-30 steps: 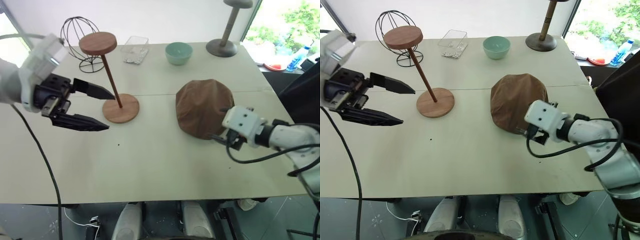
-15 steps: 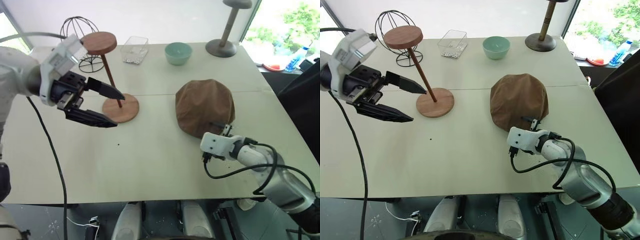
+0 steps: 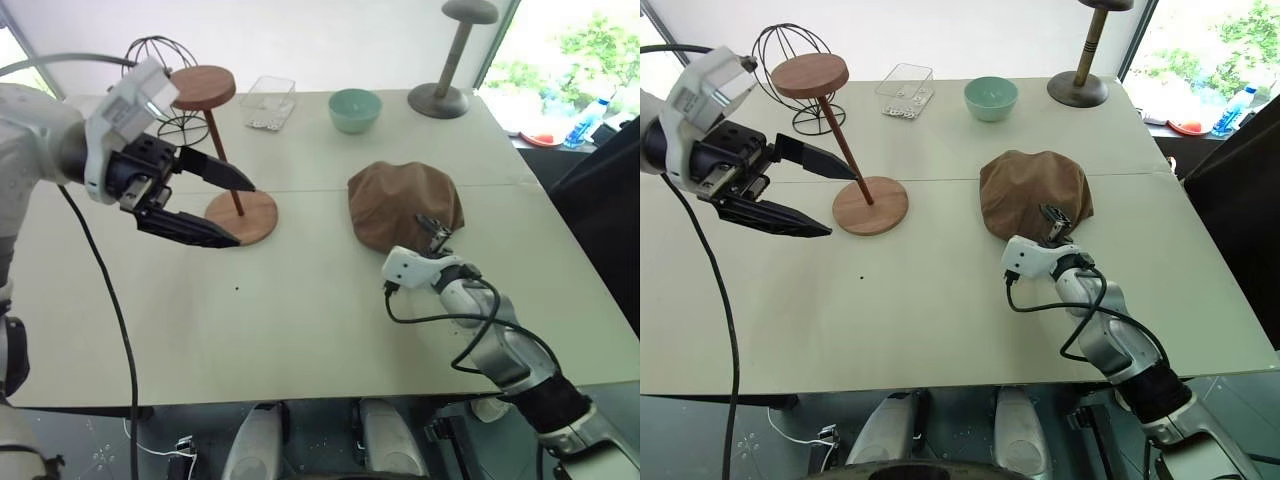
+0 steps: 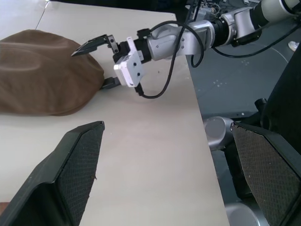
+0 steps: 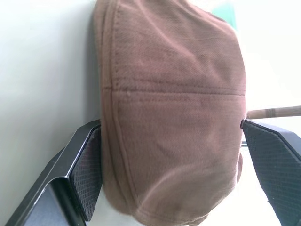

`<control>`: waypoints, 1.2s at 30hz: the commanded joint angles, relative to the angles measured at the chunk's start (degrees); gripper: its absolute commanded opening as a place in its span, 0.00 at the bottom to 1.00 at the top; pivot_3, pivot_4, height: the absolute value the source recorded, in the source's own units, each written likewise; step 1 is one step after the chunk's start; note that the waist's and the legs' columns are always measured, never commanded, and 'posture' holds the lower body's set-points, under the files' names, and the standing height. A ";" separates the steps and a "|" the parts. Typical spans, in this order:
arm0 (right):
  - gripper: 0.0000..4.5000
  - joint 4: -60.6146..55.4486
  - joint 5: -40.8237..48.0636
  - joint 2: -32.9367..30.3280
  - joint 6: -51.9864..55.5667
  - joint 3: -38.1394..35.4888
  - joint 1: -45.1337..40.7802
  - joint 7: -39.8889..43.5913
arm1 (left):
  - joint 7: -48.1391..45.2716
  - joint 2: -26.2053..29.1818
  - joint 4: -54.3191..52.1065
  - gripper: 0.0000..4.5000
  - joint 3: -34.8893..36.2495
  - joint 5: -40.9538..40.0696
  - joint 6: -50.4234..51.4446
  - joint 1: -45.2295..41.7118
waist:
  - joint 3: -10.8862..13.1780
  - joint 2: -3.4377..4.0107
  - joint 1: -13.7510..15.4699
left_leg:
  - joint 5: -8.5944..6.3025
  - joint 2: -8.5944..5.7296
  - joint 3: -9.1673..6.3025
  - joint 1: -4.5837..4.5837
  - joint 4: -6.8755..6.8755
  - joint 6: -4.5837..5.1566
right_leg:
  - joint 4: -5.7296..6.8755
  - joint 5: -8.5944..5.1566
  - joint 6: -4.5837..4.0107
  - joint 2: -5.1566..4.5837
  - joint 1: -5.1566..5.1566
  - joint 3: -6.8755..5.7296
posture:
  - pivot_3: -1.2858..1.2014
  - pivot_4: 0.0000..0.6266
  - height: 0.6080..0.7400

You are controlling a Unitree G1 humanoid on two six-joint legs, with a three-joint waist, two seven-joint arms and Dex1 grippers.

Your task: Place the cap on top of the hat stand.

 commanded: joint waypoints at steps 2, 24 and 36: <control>0.98 8.57 -1.92 3.28 -1.52 0.85 -3.10 -0.85 | -0.17 -0.47 0.29 1.00 2.01 0.55 -0.74 -1.63 | -0.05 -0.08 -0.16 | 0.00 0.03 -0.03 0.00 0.04 0.00 | 0.00 0.01 -0.01 0.04 0.02 0.00 | 0.52 0.24 1.00; 0.01 3.45 0.10 3.49 -3.43 -8.49 -4.35 3.11 | 4.16 -1.51 -1.86 1.00 7.30 -0.72 1.98 0.91 | 0.01 0.00 -1.00 | 0.00 0.03 -0.15 -0.05 -0.03 0.01 | 0.05 0.09 -0.14 0.11 -0.02 0.00 | 0.52 0.24 1.00; 0.01 1.78 5.81 -5.05 -11.27 -14.48 -27.49 12.09 | 27.65 -2.03 -12.50 1.00 32.00 -11.10 12.02 12.61 | 0.25 0.27 -1.79 | 0.00 0.04 -0.08 -0.10 -0.12 0.01 | 0.10 0.20 0.08 0.11 -0.22 0.08 | 0.52 0.24 1.00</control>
